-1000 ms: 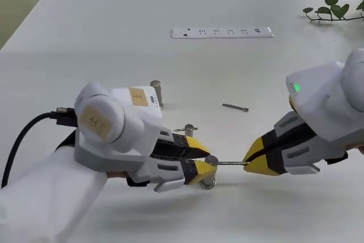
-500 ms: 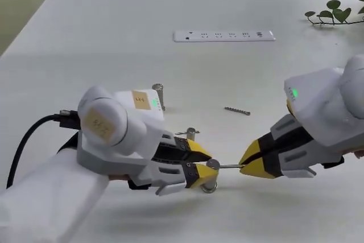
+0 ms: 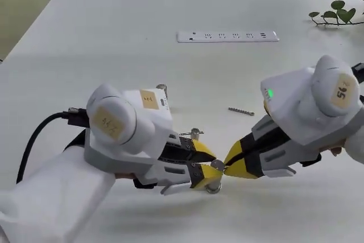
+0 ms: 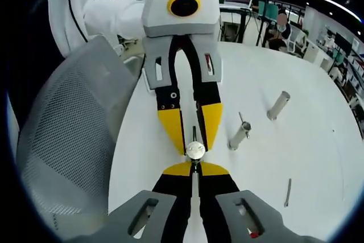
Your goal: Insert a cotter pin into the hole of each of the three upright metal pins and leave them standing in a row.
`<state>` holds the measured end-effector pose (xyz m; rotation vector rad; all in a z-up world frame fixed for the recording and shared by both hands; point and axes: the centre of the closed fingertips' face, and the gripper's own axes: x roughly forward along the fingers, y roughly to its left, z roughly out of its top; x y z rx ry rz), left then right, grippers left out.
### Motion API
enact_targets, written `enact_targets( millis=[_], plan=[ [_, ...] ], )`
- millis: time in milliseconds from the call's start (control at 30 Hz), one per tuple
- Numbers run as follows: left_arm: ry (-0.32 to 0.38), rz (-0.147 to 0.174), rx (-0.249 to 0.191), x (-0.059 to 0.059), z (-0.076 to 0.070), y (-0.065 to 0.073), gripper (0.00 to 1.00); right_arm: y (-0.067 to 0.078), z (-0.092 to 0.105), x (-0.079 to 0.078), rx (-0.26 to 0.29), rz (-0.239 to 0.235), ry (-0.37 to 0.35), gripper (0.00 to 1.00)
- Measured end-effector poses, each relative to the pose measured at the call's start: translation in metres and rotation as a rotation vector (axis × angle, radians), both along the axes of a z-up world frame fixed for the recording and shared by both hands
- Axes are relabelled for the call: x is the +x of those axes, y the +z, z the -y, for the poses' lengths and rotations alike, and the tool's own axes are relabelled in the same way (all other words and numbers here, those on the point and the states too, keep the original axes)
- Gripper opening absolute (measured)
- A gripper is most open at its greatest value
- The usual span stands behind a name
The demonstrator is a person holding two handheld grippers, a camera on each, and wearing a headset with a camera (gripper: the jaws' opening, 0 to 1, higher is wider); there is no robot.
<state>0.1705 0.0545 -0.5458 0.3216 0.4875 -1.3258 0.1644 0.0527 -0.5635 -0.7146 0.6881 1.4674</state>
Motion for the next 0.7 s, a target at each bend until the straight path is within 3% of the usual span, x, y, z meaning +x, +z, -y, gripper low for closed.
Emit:
enact_targets(
  millis=[233,400,700],
  plan=[
    [0.0,0.002,0.002,0.0,0.0,0.0,0.1,0.001,0.001,0.002,0.018,-0.002,-0.016,0.0],
    [-0.001,0.002,0.005,0.0,-0.001,-0.001,0.1,-0.002,0.008,0.002,0.001,-0.006,-0.031,0.06],
    [-0.001,0.007,0.012,0.0,0.0,-0.002,0.1,0.004,0.01,0.001,0.019,-0.012,-0.042,0.0]
  ],
)
